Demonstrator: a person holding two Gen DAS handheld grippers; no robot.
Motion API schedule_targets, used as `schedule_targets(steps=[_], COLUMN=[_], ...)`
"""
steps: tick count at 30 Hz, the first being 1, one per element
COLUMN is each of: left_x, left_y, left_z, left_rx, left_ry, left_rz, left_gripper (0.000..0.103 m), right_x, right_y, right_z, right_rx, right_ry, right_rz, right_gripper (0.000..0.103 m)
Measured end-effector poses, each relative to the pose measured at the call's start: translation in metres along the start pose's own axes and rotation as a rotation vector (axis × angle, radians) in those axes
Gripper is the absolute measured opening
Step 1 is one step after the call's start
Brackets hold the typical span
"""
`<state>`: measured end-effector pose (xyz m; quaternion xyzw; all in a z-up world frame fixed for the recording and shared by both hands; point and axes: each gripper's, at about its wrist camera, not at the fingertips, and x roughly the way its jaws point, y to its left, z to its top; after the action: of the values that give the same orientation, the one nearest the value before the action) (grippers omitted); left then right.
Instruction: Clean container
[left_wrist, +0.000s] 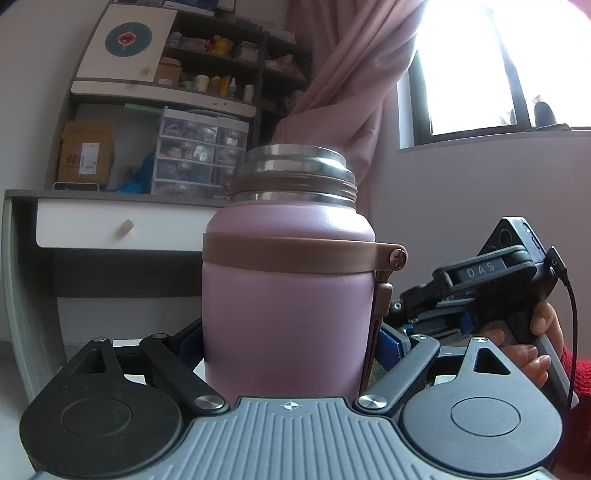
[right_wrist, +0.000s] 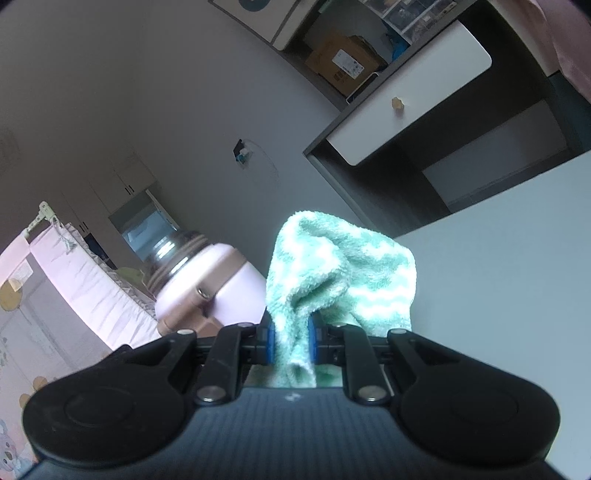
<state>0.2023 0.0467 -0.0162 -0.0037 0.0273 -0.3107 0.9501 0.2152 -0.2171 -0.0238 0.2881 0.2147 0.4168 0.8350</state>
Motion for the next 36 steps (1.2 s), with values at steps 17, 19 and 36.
schedule_targets(steps=[17,19,36], left_x=[-0.001,-0.001,-0.002], left_y=[-0.004,-0.005,0.0], left_z=[-0.003,-0.003,-0.005], left_rx=[-0.007,-0.005,-0.02], left_ry=[0.001,0.002,0.0], left_rz=[-0.002,-0.002,-0.004], left_gripper=[0.089,0.089,0.089], right_x=[0.007,0.008,-0.006], right_y=[-0.005,-0.005,0.017], right_z=[-0.012,-0.013,0.01], right_rx=[-0.033,-0.039,-0.025], right_ry=[0.083,0.094,-0.062], right_rz=[-0.078,-0.089,0.013], right_gripper=[0.017,0.017,0.017])
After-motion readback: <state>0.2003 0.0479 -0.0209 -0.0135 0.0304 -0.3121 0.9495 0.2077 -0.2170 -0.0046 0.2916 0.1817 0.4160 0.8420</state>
